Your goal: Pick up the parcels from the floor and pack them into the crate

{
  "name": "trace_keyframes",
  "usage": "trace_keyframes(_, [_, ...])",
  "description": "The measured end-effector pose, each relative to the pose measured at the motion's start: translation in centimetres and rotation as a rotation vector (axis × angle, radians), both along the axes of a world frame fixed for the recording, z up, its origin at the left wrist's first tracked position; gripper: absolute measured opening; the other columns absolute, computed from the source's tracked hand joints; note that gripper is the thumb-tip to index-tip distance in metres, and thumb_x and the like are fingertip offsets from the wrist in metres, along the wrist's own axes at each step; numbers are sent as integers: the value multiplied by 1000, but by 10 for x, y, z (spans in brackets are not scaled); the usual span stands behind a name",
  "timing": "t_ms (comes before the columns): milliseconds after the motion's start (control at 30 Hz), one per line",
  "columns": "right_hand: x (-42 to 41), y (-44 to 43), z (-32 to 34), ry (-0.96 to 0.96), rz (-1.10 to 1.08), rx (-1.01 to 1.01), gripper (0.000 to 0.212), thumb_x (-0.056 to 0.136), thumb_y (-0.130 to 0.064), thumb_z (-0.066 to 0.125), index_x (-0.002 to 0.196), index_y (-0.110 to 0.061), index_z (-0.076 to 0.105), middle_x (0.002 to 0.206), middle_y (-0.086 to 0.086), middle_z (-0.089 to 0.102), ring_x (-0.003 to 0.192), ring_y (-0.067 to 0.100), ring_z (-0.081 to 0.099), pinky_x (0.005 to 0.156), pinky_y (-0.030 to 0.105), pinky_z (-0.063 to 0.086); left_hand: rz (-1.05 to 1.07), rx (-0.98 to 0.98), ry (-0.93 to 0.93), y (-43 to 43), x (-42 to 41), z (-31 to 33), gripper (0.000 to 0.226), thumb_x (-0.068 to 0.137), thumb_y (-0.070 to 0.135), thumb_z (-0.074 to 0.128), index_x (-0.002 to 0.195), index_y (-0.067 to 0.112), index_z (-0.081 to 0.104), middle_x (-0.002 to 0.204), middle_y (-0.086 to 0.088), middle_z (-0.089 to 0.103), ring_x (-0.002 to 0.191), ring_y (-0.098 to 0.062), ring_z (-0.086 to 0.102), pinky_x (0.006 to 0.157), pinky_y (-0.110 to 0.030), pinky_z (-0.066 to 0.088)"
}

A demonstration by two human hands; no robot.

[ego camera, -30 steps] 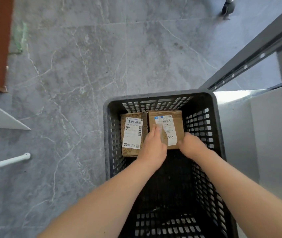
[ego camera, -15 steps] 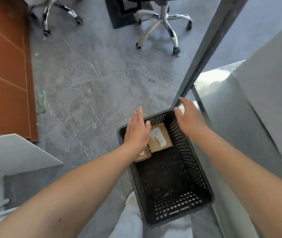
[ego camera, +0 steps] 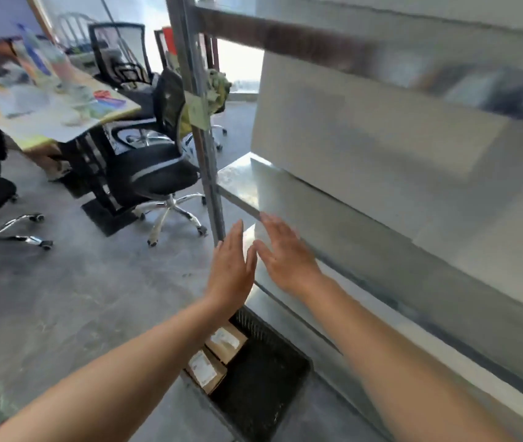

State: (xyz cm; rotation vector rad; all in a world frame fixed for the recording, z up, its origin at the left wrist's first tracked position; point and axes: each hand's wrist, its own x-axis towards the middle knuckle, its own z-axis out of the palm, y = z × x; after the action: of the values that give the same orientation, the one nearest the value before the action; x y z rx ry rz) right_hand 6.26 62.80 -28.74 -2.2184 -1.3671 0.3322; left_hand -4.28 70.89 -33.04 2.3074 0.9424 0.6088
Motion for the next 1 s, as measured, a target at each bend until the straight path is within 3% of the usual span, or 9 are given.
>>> trace_keyframes(200, [2, -156, 72, -223, -225, 108, 61, 104, -39, 31, 157, -18, 9, 164, -1, 8, 151, 12, 2, 123, 38, 1, -229, 252, -35, -128, 26, 76, 60, 103, 41, 24, 155, 19, 6, 162, 4, 13, 148, -4, 5, 122, -31, 2])
trace_keyframes(333, [-2, -288, 90, -304, -442, 85, 62, 104, -40, 28, 157, -20, 1, 165, -3, 0, 151, 10, -5, 123, 39, -3, -308, 392, -57, -229, 38, 108, 60, 103, 40, 19, 155, 16, 2, 163, 3, 6, 149, -7, 0, 123, -36, 2])
trace_keyframes(500, [-32, -471, 106, -395, -682, 11, 60, 105, -36, 24, 156, -19, -2, 164, -4, -4, 150, 9, -7, 123, 38, -5, -612, 489, -89, -397, 57, 125, 59, 103, 41, 10, 154, 18, -9, 162, 3, -11, 148, -10, -13, 123, -37, -3])
trace_keyframes(733, [-103, -702, 91, -310, -1165, -50, 60, 105, -40, 22, 157, -17, 4, 164, -5, 1, 150, 9, -5, 123, 42, 0, -1091, 531, -140, -638, 37, 123, 61, 102, 43, 9, 155, 18, -5, 163, 4, -8, 149, -10, -11, 122, -38, -2])
trace_keyframes(833, [-130, -755, 83, -265, -1295, -93, 61, 105, -43, 19, 157, -16, 2, 164, -4, -2, 150, 9, -7, 123, 41, -4, -1219, 534, -156, -696, 24, 122, 62, 99, 45, 1, 155, 18, -8, 162, 4, -10, 148, -9, -12, 122, -37, -4])
trace_keyframes(1000, [-197, -868, 54, -241, -1573, -122, 61, 104, -44, 20, 157, -19, 2, 164, -5, 0, 150, 9, -7, 123, 43, 0, -1463, 588, -162, -816, -1, 98, 60, 102, 40, 10, 155, 15, -3, 163, 0, -4, 149, -12, -6, 122, -38, -3])
